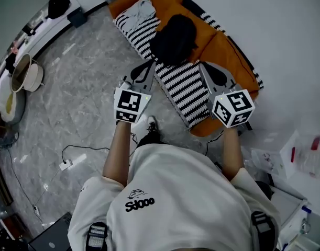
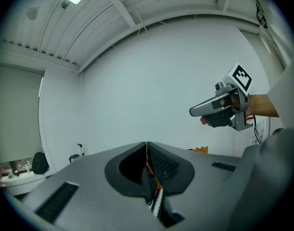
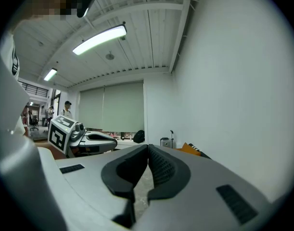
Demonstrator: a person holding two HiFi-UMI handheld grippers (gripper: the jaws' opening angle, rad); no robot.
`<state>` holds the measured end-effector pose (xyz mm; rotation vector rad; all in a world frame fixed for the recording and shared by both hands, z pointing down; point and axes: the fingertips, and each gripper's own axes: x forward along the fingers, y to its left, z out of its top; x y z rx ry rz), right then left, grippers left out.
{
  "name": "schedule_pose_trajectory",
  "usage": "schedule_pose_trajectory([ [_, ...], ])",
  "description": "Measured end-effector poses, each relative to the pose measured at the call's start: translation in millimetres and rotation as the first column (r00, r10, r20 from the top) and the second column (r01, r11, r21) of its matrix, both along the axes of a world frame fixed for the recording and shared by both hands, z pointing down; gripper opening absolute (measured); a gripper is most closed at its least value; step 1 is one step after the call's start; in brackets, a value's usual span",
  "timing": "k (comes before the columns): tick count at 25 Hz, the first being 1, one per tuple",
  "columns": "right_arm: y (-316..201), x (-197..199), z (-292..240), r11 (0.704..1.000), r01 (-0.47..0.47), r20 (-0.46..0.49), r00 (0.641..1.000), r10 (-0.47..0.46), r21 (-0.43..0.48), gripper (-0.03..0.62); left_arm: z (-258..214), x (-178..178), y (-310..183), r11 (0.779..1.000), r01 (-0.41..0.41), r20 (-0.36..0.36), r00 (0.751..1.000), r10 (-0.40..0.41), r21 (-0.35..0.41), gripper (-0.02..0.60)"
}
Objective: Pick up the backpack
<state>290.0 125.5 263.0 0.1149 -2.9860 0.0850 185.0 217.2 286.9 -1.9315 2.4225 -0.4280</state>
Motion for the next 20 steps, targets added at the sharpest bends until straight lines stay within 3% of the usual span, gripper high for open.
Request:
schedule_pose_trajectory([
  [9,-37,-90,-4,0.998,-0.061,-0.004,0.998,0.061,-0.007,0.034,1,-91,-40,0.999,-0.040,-0.026,0.999,0.040,-0.015,0.021],
  [20,-48,-154,13,0.997,-0.070,-0.084,0.994,0.068,-0.022,0.034,10,-150,-53,0.997,-0.066,-0.048,0.997,0.064,-0.031,0.021],
])
